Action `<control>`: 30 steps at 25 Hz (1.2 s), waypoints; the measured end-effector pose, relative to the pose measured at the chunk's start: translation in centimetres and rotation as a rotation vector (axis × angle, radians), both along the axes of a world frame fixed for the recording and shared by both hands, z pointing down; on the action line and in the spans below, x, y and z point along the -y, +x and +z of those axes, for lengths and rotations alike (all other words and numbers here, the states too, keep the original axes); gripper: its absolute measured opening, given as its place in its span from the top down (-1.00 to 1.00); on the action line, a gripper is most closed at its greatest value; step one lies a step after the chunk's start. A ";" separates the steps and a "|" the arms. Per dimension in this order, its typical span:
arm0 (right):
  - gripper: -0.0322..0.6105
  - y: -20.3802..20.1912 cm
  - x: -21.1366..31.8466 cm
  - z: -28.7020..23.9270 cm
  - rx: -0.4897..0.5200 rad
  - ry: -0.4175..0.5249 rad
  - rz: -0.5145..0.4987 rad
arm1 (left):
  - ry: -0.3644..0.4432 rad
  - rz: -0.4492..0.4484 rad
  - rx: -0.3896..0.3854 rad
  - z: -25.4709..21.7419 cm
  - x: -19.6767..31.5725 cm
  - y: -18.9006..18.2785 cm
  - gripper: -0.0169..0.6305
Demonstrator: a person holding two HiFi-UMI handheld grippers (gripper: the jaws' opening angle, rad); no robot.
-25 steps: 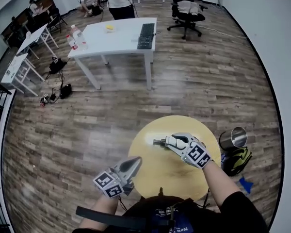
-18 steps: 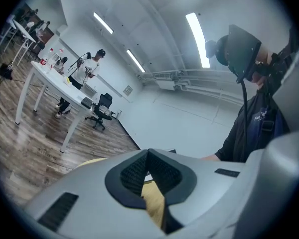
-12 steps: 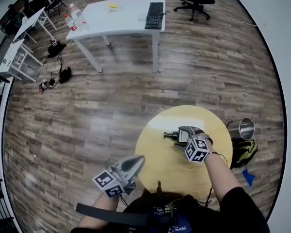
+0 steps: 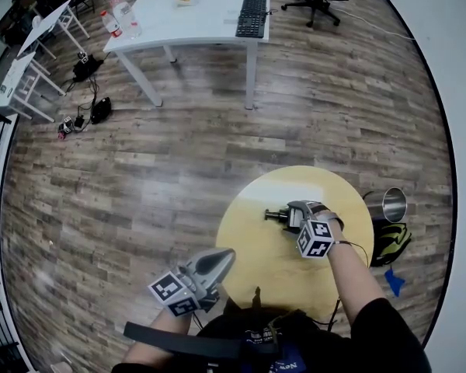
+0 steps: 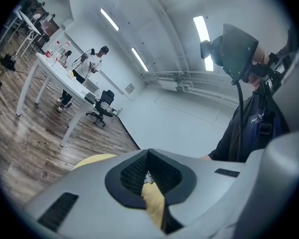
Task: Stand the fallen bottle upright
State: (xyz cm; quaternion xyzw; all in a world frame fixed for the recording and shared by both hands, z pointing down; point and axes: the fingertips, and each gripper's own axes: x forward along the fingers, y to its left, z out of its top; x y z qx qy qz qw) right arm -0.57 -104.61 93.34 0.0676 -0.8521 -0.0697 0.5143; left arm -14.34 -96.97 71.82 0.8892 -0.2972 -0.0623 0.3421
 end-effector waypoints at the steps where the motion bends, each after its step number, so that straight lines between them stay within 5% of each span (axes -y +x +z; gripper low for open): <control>1: -0.18 0.0 0.0 0.0 0.001 -0.001 -0.003 | -0.001 0.002 0.000 0.0 -0.2 0.1 0.94; 17: -0.14 0.6 1.0 -3.3 0.218 -0.033 0.110 | -0.012 0.009 -0.001 -0.6 -1.0 2.5 0.94; 26: -0.14 4.5 1.8 -5.5 0.475 -0.031 0.288 | -0.010 0.042 -0.002 -1.6 -1.2 5.9 0.94; 30: -0.14 6.4 1.0 -4.5 0.500 -0.031 0.320 | 0.003 0.050 0.008 -1.8 -1.0 7.4 0.94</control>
